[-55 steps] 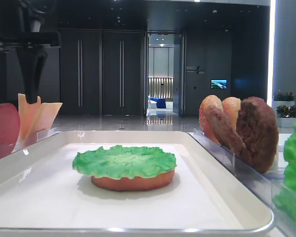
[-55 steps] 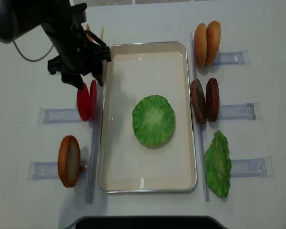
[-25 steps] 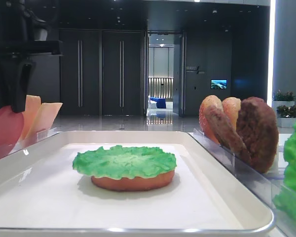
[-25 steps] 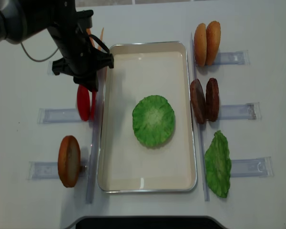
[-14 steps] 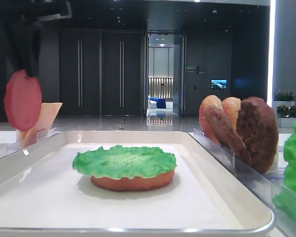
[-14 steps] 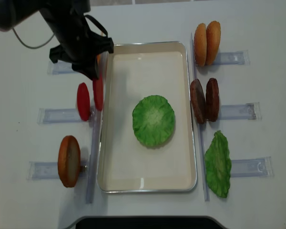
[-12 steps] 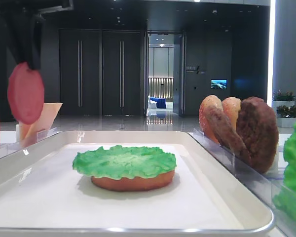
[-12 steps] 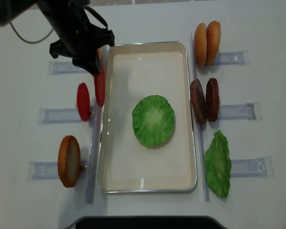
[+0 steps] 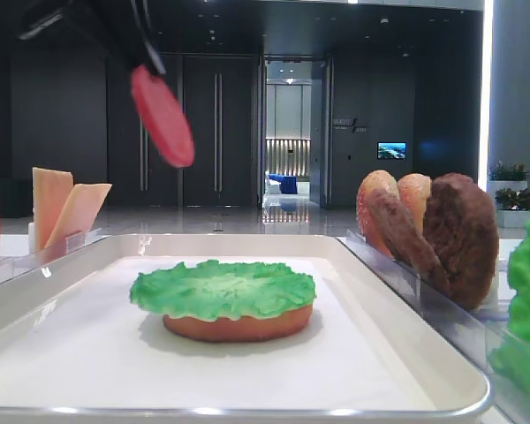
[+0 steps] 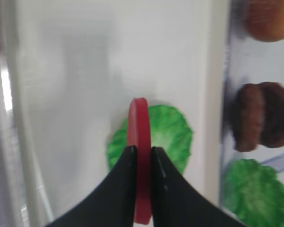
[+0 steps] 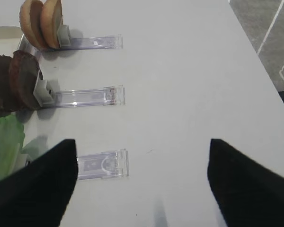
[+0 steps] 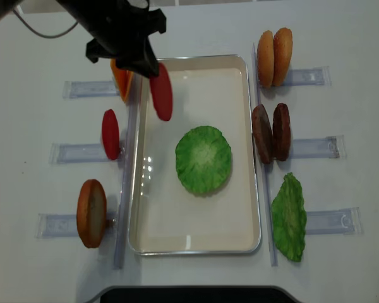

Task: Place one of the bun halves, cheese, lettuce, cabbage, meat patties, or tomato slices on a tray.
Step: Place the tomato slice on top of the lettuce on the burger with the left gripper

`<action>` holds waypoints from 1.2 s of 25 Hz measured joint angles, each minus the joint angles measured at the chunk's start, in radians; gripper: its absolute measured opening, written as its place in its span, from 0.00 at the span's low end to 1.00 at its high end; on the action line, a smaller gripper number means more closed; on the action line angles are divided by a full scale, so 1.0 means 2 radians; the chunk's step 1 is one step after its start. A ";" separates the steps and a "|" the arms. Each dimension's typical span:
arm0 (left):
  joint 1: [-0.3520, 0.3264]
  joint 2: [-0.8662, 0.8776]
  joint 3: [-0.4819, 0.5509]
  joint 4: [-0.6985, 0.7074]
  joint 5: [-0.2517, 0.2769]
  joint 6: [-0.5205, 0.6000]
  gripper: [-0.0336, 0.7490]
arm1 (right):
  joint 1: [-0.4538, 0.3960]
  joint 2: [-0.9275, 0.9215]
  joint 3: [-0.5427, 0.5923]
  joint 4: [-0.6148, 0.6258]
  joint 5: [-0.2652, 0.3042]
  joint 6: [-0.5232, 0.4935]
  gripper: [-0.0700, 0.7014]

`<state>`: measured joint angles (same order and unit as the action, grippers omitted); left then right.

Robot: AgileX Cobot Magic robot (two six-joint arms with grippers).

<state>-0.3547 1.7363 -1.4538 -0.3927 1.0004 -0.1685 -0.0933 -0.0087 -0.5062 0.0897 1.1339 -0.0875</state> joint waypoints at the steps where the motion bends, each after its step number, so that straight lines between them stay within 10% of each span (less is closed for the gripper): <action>1: 0.000 0.000 0.000 -0.030 -0.009 0.021 0.10 | 0.000 0.000 0.000 0.000 0.000 0.000 0.79; 13: -0.053 0.055 0.000 -0.121 -0.052 0.101 0.10 | 0.000 0.000 0.000 0.000 0.000 0.000 0.79; 22: -0.080 0.055 0.007 -0.123 -0.021 0.100 0.10 | 0.000 0.000 0.000 0.000 0.000 0.000 0.79; 30: -0.080 -0.008 0.124 -0.123 -0.099 0.099 0.10 | 0.000 0.000 0.000 0.000 0.000 0.000 0.79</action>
<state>-0.5147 1.7211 -1.2064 -0.6394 0.8023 0.0290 -0.0933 -0.0087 -0.5062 0.0897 1.1339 -0.0875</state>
